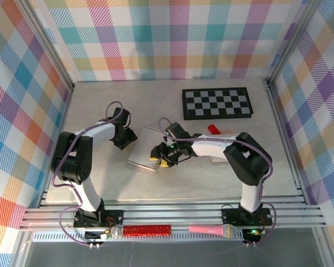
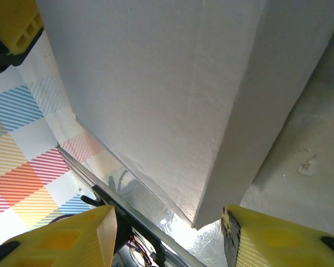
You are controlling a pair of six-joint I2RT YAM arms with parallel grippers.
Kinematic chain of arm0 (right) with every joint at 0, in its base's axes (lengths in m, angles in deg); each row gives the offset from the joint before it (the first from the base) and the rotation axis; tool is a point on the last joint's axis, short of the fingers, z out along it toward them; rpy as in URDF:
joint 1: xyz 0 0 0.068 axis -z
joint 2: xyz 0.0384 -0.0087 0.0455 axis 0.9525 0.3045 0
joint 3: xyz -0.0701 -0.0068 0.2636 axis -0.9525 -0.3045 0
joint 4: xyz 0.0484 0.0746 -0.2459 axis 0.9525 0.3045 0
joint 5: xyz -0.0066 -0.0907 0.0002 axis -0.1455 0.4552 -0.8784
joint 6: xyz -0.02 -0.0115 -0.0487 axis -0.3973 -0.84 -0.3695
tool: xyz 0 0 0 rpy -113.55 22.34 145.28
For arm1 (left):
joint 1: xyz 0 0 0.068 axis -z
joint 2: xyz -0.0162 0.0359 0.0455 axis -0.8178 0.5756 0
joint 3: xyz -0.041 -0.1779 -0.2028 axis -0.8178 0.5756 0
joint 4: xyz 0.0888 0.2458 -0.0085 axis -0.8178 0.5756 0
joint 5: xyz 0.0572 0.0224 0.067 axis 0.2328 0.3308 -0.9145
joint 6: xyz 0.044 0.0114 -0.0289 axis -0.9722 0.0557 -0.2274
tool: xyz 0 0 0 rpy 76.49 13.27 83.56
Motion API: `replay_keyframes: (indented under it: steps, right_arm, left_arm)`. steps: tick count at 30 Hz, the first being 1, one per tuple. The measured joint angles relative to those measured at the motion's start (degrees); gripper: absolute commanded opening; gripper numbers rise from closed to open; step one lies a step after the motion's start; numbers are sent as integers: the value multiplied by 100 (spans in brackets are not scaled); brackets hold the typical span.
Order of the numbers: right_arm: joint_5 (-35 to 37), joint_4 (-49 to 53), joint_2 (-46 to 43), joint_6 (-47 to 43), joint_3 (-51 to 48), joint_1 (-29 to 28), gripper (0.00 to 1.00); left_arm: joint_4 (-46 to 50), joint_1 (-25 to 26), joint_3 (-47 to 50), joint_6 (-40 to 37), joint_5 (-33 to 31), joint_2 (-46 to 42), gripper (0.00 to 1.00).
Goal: Fold the paper box
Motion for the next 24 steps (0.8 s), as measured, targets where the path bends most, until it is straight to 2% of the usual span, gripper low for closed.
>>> replay_keyframes:
  steps: [6, 10, 14, 24]
  right_arm:
    - [-26, -249, 264, 146, 0, -20, 51]
    - [-24, -450, 450, 278, 13, -35, 45]
    - [-48, -448, 634, 354, 188, -35, 39]
    - [-234, -557, 846, 713, 400, 0, 41]
  left_arm:
    - [-2, 0, 9, 85, 24, 0, 42]
    - [-35, 4, 61, 162, 15, -9, 40]
    - [-238, 11, 254, 361, -42, -118, 33]
    - [-487, 42, 428, 839, -188, -201, 32]
